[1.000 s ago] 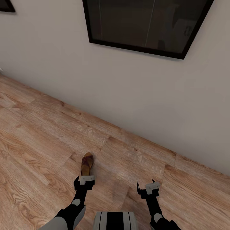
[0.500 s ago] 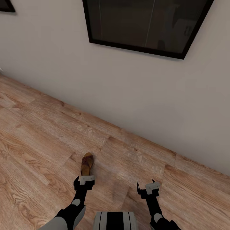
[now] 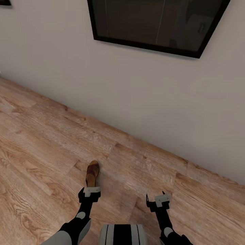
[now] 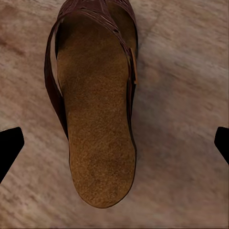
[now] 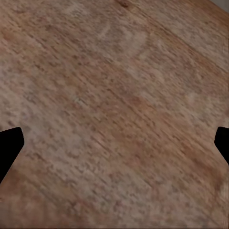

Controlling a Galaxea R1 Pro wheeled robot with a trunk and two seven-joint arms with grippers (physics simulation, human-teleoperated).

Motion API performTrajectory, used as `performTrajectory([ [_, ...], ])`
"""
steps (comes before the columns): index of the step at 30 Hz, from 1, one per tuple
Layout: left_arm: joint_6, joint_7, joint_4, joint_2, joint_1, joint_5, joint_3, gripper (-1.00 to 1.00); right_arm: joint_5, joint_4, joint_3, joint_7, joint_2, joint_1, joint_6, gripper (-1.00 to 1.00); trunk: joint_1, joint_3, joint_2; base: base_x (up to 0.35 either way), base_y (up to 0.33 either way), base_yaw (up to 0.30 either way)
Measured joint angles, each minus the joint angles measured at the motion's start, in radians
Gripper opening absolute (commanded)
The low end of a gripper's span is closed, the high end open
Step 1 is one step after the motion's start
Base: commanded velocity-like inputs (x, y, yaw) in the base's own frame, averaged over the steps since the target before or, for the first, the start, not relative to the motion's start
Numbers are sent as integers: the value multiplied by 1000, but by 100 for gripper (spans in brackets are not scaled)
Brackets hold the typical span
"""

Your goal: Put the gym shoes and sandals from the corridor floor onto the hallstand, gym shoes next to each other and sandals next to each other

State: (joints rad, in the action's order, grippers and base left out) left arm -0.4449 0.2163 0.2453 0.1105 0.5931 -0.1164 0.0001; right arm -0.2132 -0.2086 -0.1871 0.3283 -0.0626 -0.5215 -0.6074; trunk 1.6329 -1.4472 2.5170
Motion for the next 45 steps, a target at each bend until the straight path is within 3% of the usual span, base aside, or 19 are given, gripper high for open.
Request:
performTrajectory([
  [23,0,0,0,-1,0,1,1,100,0,0,0,0,0,0,0,100,0,0,0,0,0,0],
  [28,0,0,0,-2,0,1,2,100,0,0,0,0,0,0,0,100,2,-19,1,0,0,0],
  [45,0,0,1,-2,0,1,1,100,0,0,0,0,1,0,0,100,2,-19,1,0,0,0],
])
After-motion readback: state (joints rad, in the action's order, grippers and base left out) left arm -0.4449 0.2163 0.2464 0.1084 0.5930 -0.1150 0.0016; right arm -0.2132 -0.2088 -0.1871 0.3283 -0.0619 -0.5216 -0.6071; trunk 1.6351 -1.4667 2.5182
